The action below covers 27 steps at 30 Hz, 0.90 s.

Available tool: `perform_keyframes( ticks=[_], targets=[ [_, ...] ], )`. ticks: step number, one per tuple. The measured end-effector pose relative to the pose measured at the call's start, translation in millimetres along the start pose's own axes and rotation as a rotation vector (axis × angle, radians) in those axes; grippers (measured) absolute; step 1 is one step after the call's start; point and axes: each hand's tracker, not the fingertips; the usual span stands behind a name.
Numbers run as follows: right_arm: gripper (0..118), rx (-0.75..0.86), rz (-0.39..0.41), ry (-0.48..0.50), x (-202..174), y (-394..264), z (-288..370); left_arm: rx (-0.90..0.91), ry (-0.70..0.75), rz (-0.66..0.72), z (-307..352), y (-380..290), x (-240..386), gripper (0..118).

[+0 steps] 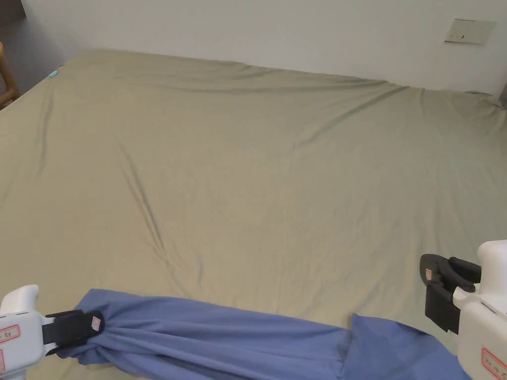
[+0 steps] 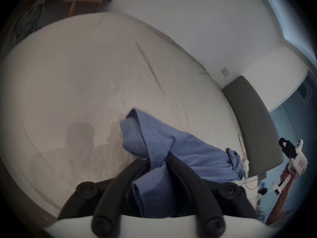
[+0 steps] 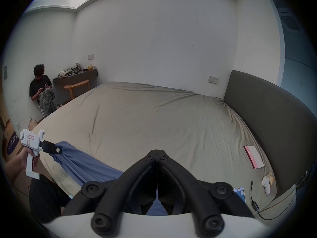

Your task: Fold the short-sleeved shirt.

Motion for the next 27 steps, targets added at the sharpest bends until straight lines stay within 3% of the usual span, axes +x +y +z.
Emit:
perform_keyframes(
  ticks=[9, 12, 21, 27],
  targets=[
    [2, 0.012, -0.02, -0.022, 11, -6, 9, 0.084, 0.131, -0.061, 32, 22, 2, 10],
    [2, 0.016, -0.032, -0.024, 14, -7, 11, 0.073, 0.108, -0.045, 38, 23, 6, 10],
    [2, 0.014, -0.029, -0.008, 12, -10, 13, 0.025, -0.068, -0.287, 29, 12, 120, 10],
    [2, 0.008, -0.038, -0.007, 19, -19, 14, -0.087, -0.113, -0.438, -24, -14, 198, 10]
  ],
)
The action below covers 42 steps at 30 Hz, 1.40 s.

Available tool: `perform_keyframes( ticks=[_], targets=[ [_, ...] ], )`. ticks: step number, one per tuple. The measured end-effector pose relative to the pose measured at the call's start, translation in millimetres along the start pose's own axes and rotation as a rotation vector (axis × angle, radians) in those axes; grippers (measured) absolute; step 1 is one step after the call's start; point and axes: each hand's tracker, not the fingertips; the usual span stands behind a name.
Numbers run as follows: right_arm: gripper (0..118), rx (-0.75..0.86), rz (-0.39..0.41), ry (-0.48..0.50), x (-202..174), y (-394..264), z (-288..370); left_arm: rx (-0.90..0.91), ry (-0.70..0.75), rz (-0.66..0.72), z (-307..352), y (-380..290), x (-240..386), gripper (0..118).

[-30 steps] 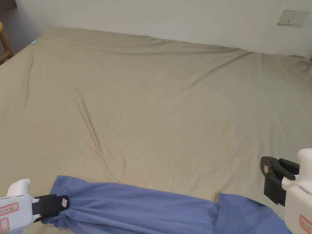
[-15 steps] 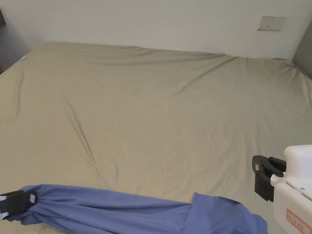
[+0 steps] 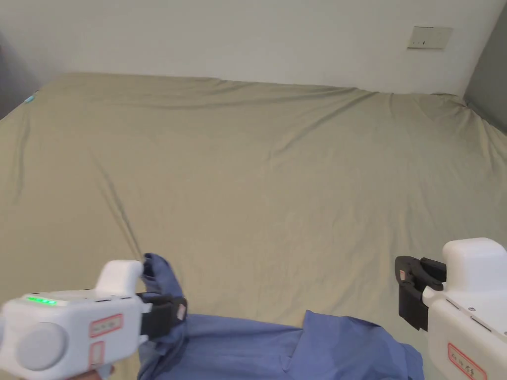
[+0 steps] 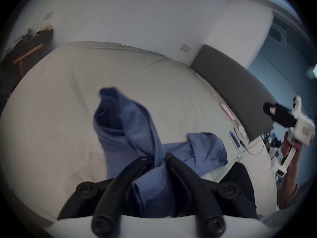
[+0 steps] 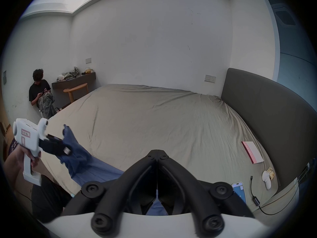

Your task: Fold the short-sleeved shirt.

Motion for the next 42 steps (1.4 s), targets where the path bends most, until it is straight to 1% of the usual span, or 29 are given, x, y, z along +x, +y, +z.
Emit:
perform_keyframes(
  ticks=[4, 8, 11, 14, 15, 16, 17, 18, 19, 20, 21, 23, 24, 25, 26, 27, 28, 29, 31, 33, 36, 39, 40, 42],
  targets=[
    [2, -0.01, -0.02, -0.009, 10, -6, 1, -0.138, -0.013, -0.068, -68, -15, 35, 10],
    [2, -0.016, -0.031, -0.021, 18, -9, 2, -0.261, 0.07, -0.104, -125, -42, 60, 10],
    [2, -0.022, -0.036, -0.032, 25, -11, 1, -0.279, 0.122, -0.134, -147, -56, 73, 10],
    [2, -0.031, -0.044, -0.036, 29, -14, -2, -0.27, 0.142, -0.126, -150, -60, 81, 11],
    [2, -0.034, -0.047, -0.037, 30, -14, -4, -0.266, 0.144, -0.132, -147, -61, 82, 20],
    [2, -0.037, -0.05, -0.037, 31, -15, -5, -0.267, 0.093, -0.134, -142, -60, 78, 51],
    [2, -0.04, -0.053, -0.036, 31, -15, -7, -0.279, 0.016, -0.11, -136, -57, 73, 86],
    [2, -0.042, -0.056, -0.034, 31, -15, -8, -0.293, -0.064, -0.048, -127, -53, 71, 112],
    [2, -0.042, -0.057, -0.033, 31, -14, -9, -0.255, -0.09, 0.001, -117, -51, 66, 116],
    [2, -0.042, -0.057, -0.031, 31, -14, -9, -0.156, -0.117, 0.034, -100, -47, 60, 112],
    [2, -0.041, -0.055, -0.029, 30, -14, -9, -0.123, -0.121, 0.06, -88, -41, 51, 112],
    [2, -0.04, -0.052, -0.027, 28, -13, -9, -0.024, -0.083, 0.116, -64, -30, 33, 109],
    [2, -0.04, -0.05, -0.025, 26, -13, -9, 0.028, -0.051, 0.133, -54, -26, 24, 101],
    [2, -0.04, -0.048, -0.023, 25, -13, -10, 0.086, -0.005, 0.145, -45, -21, 17, 70],
    [2, -0.041, -0.046, -0.022, 23, -13, -10, 0.131, 0.05, 0.144, -40, -16, 12, 34],
    [2, -0.042, -0.043, -0.021, 22, -13, -10, 0.154, 0.109, 0.133, -38, -14, 8, 3],
    [2, -0.043, -0.041, -0.02, 20, -13, -10, 0.16, 0.184, 0.108, -40, -14, 7, 0],
    [2, -0.044, -0.04, -0.019, 19, -13, -10, 0.161, 0.246, 0.072, -43, -15, 7, 0],
    [2, -0.047, -0.037, -0.016, 17, -13, -10, 0.131, 0.265, -0.02, -59, -21, 12, 0],
    [2, -0.049, -0.033, -0.015, 14, -13, -9, 0.087, 0.292, -0.075, -80, -32, 25, 0],
    [2, -0.051, -0.029, -0.019, 13, -12, -7, -0.013, 0.281, -0.158, -120, -55, 50, 0],
    [2, -0.052, -0.031, -0.022, 14, -11, -4, -0.111, 0.241, -0.257, -152, -81, 73, 0],
    [2, -0.052, -0.03, -0.024, 15, -11, -3, -0.131, 0.249, -0.284, -158, -88, 81, 0],
    [2, -0.053, -0.028, -0.029, 16, -12, -1, -0.103, 0.314, -0.353, -156, -99, 101, 0]
  ],
)
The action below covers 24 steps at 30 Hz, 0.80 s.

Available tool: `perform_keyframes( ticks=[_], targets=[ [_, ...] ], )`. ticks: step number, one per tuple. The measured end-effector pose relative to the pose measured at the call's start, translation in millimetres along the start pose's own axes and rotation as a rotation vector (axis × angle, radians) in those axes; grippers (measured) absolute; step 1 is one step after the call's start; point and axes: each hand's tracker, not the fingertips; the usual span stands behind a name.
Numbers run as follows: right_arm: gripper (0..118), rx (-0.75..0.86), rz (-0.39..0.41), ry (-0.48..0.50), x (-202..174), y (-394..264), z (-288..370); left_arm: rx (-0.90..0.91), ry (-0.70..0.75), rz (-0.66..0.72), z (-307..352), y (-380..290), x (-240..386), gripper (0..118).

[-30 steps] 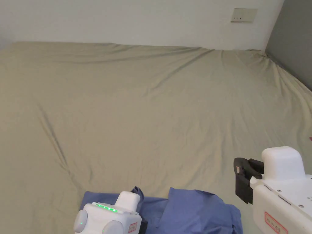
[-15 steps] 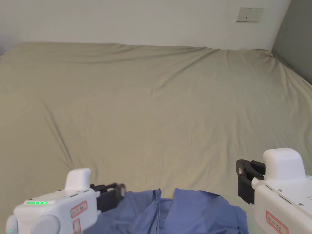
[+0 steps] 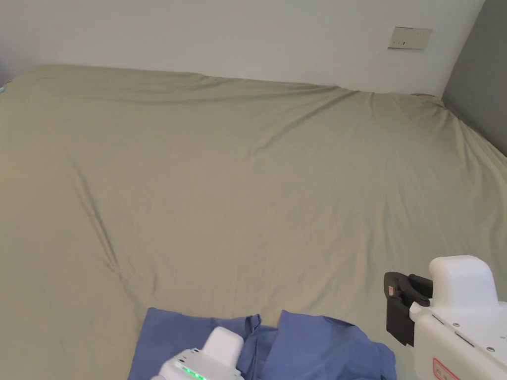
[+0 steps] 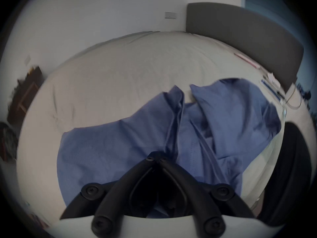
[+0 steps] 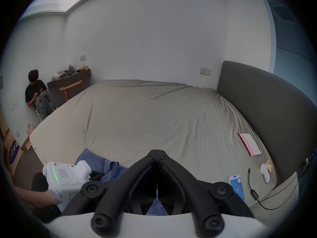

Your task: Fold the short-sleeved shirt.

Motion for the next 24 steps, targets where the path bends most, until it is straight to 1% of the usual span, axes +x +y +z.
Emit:
perform_keyframes(
  ticks=[1, 2, 6, 7, 9, 10, 11, 13, 14, 15, 16, 17, 18, 19, 20, 21, 22, 24],
  targets=[
    [2, -0.001, 0.001, -0.002, 1, -1, 0, 0.008, 0.019, -0.042, 5, 2, 9, 0],
    [2, -0.003, 0.0, -0.004, 2, -2, 0, 0.01, 0.005, -0.053, 8, 3, 15, 0],
    [2, -0.02, -0.009, -0.004, 4, -8, -5, 0.031, -0.069, -0.064, 15, 6, 32, 0],
    [2, -0.025, -0.012, -0.004, 3, -9, -7, 0.037, -0.145, -0.038, 19, 9, 33, 0],
    [2, -0.028, -0.014, -0.003, 3, -9, -7, 0.038, -0.364, 0.064, 29, 13, 24, 0],
    [2, -0.028, -0.013, -0.001, 3, -8, -6, 0.024, -0.445, 0.115, 34, 16, 18, 0],
    [2, -0.028, -0.011, -0.001, 2, -8, -6, 0.024, -0.455, 0.157, 39, 18, 11, 0],
    [2, -0.023, -0.01, -0.001, 1, -4, -6, 0.08, -0.48, 0.274, 51, 21, -18, 0],
    [2, -0.018, -0.009, 0.002, 0, -3, -6, 0.091, -0.497, 0.346, 55, 21, -39, 8],
    [2, -0.014, -0.006, 0.005, -1, -1, -5, 0.106, -0.511, 0.418, 58, 20, -59, 23],
    [2, -0.01, -0.001, 0.006, -3, 0, -5, 0.127, -0.536, 0.505, 58, 17, -84, 23],
    [2, -0.007, 0.004, 0.006, -4, 1, -5, 0.143, -0.56, 0.586, 60, 12, -110, 29],
    [2, -0.005, 0.008, 0.007, -5, 2, -5, 0.154, -0.569, 0.645, 61, 5, -133, 41],
    [2, -0.003, 0.01, 0.01, -5, 3, -5, 0.169, -0.557, 0.692, 60, -2, -154, 70],
    [2, -0.003, 0.012, 0.013, -6, 4, -6, 0.174, -0.521, 0.721, 59, -10, -174, 89],
    [2, -0.003, 0.014, 0.014, -7, 4, -7, 0.168, -0.501, 0.756, 57, -19, -192, 102],
    [2, -0.003, 0.016, 0.015, -7, 4, -8, 0.157, -0.517, 0.802, 54, -29, -211, 109],
    [2, -0.005, 0.018, 0.016, -9, 5, -9, 0.106, -0.574, 0.888, 42, -47, -238, 110]
  ],
)
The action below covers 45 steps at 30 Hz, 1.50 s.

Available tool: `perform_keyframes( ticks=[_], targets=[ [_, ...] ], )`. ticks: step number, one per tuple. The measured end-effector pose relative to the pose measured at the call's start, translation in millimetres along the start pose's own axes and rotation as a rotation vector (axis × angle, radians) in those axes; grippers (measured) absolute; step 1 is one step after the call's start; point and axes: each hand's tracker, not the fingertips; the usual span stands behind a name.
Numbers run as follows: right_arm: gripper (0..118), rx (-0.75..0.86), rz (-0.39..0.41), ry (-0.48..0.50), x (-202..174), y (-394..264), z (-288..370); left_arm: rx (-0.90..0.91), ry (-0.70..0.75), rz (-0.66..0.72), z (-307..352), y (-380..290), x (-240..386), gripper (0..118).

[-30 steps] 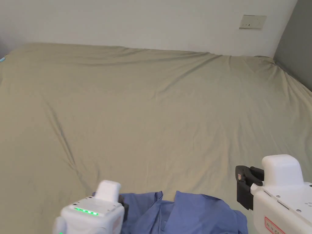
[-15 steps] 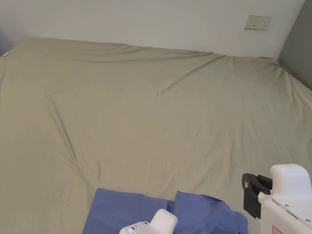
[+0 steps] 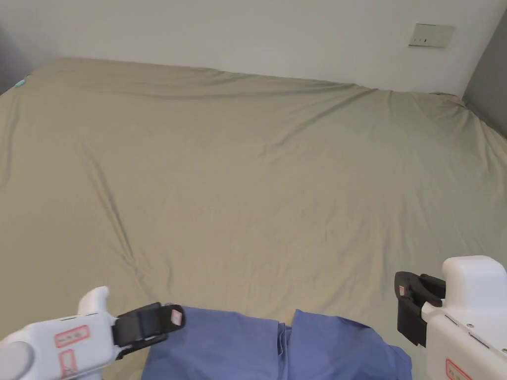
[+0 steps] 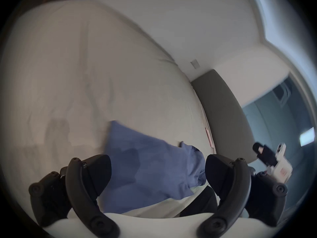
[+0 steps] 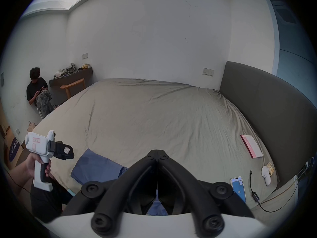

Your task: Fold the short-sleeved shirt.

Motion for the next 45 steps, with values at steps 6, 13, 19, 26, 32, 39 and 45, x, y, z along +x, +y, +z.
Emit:
perform_keyframes(
  ticks=[6, 13, 19, 26, 32, 39, 45],
  targets=[
    [2, -0.015, 0.021, 0.012, -10, 0, -5, -0.143, 0.033, 0.115, -19, -4, -40, 110],
    [2, -0.044, -0.014, 0.08, -16, 4, -6, -0.197, 0.018, 0.155, -78, -19, -37, 18],
    [2, -0.037, 0.046, 0.056, -24, 9, -4, -0.149, 0.183, -0.073, -65, -21, -3, 17],
    [2, -0.024, 0.048, 0.059, -29, 11, -2, -0.026, 0.286, -0.171, -23, -10, 18, 14],
    [2, -0.017, 0.065, 0.058, -31, 11, 0, 0.114, 0.545, -0.336, 38, 15, 18, 13],
    [2, -0.007, 0.065, 0.073, -35, 12, -1, 0.204, 0.746, -0.344, 109, 41, 49, 13],
    [2, -0.008, 0.057, 0.084, -37, 12, -7, 0.17, 0.533, -0.356, 87, 31, 108, 13]
  ],
)
